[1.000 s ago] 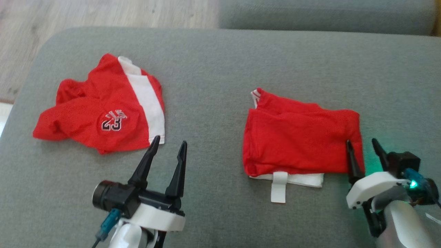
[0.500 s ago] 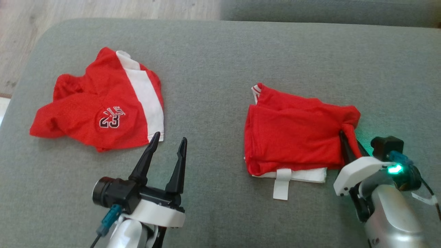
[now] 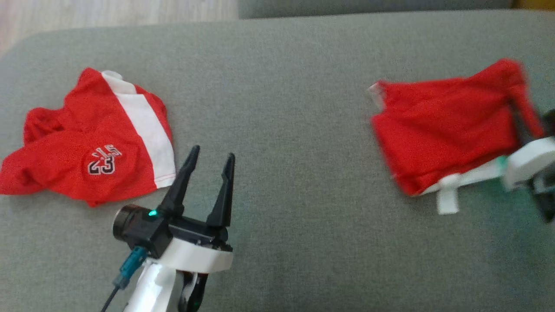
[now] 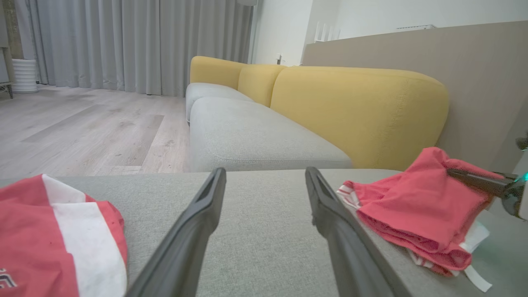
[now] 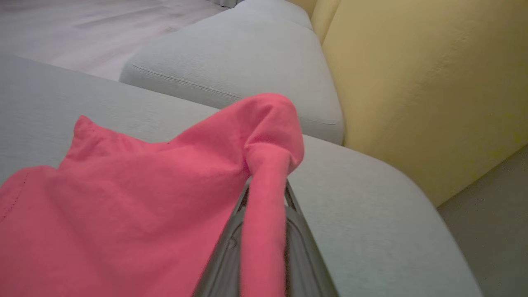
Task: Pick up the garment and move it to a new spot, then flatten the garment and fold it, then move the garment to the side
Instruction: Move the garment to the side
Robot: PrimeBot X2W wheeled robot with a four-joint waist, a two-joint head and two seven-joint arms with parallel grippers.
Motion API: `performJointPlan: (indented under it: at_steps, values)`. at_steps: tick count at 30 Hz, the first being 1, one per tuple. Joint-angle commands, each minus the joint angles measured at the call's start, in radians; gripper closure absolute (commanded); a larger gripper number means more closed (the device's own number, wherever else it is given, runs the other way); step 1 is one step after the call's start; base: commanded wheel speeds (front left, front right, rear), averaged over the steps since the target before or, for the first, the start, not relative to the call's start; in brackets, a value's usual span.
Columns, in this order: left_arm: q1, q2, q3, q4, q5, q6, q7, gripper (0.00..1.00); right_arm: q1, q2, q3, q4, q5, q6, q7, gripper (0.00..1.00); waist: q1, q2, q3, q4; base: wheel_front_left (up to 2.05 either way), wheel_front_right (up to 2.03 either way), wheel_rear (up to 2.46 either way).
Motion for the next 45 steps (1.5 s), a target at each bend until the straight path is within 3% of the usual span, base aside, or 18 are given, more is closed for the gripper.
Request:
performJointPlan:
  at_steps: [1,7,13,27,28,29,30,38,45]
  values:
    - [-0.046,0.002,0.037,-0.038,0.001,0.002,-0.009,0.0,-0.036,-0.076,0.006,-0.019,0.016,-0.001,-0.011,1.0,0.0,0.0,0.035,-0.01,0.0,0.0,0.0]
    - [-0.076,0.002,0.024,-0.038,0.008,0.002,-0.009,0.0,-0.1,-0.226,-0.021,0.08,0.005,-0.001,-0.013,1.0,0.0,0.0,0.1,0.002,0.0,0.0,0.0]
    - [-0.098,0.002,0.023,-0.034,0.012,0.002,-0.009,0.0,-0.152,-0.29,-0.07,0.169,-0.031,-0.001,-0.032,1.0,0.0,0.0,0.132,0.016,0.0,0.0,0.0]
    - [-0.111,0.002,0.017,-0.024,0.012,0.002,-0.009,0.0,-0.235,-0.259,-0.196,0.276,-0.154,-0.001,-0.068,1.0,0.0,0.0,0.136,0.032,0.0,0.0,0.0]
    - [-0.11,0.002,0.019,-0.023,0.013,0.002,-0.009,0.0,-0.237,-0.254,-0.208,0.279,-0.16,-0.001,-0.071,0.75,0.0,0.0,0.133,0.031,0.0,0.0,0.0]
    - [-0.108,0.002,0.02,-0.021,0.013,0.002,-0.009,0.0,-0.238,-0.249,-0.219,0.28,-0.165,-0.001,-0.074,0.07,0.0,0.0,0.129,0.031,0.0,0.0,0.0]
    - [-0.106,0.002,0.02,-0.02,0.012,0.002,-0.009,0.0,-0.24,-0.242,-0.233,0.283,-0.167,-0.001,-0.077,0.0,0.0,0.0,0.124,0.03,0.0,0.0,0.0]
    - [-0.085,0.002,0.029,-0.014,-0.003,0.002,-0.009,0.0,-0.23,-0.151,-0.258,0.241,-0.16,-0.001,-0.101,0.0,0.0,0.0,0.054,0.023,0.0,0.0,0.0]
    - [-0.035,0.002,0.062,-0.02,-0.012,0.003,-0.009,0.0,-0.153,-0.006,-0.194,0.057,-0.093,-0.001,-0.11,0.0,0.0,0.0,-0.045,0.02,0.0,0.0,0.0]
